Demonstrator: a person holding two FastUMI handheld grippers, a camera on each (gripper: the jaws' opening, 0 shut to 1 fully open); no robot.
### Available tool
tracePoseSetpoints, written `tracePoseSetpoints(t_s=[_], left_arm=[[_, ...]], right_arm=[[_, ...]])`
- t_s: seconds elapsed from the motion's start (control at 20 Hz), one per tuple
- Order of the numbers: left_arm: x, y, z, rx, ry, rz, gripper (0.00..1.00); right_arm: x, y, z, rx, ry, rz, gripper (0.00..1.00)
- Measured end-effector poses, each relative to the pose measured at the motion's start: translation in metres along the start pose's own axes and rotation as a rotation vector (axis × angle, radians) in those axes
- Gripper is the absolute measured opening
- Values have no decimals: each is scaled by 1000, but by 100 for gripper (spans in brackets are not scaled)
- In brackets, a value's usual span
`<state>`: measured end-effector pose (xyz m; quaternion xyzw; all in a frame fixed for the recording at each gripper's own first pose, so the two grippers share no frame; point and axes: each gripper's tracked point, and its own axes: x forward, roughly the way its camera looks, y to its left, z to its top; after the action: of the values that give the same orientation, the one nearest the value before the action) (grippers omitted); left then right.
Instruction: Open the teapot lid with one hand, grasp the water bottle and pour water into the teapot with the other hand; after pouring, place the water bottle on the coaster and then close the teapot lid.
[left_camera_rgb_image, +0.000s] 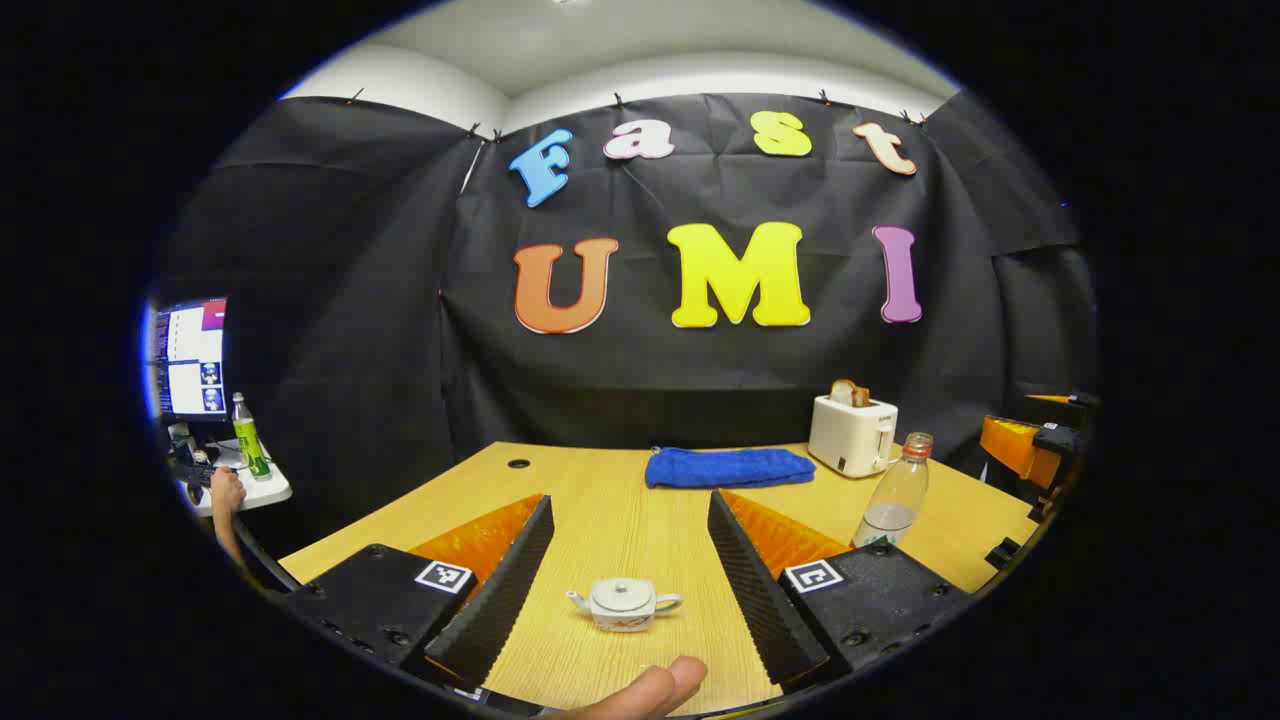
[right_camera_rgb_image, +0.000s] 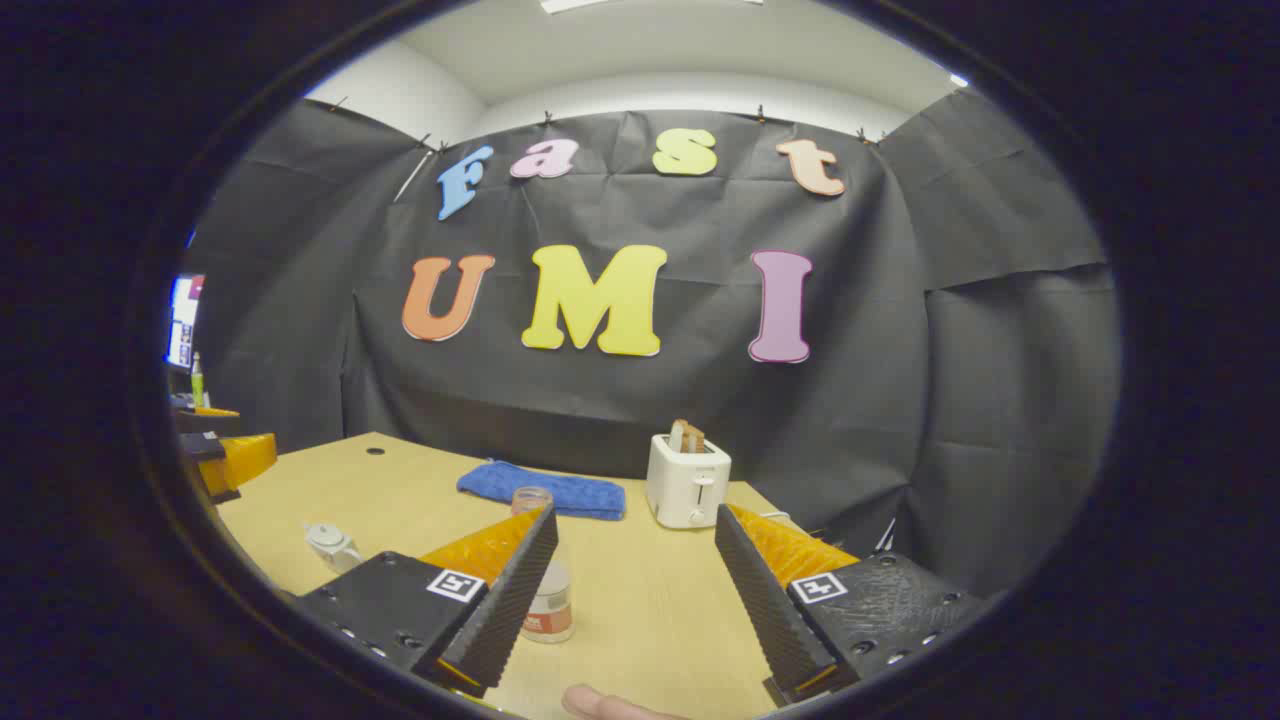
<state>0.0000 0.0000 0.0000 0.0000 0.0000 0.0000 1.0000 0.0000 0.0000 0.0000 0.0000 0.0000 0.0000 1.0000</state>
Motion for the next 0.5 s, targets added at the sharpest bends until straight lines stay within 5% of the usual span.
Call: tracePoseSetpoints(t_s=[0.5], left_arm=[[11, 6, -11, -1, 16, 25, 98]], right_arm=[[-3, -5, 0, -41, -6, -7, 95]])
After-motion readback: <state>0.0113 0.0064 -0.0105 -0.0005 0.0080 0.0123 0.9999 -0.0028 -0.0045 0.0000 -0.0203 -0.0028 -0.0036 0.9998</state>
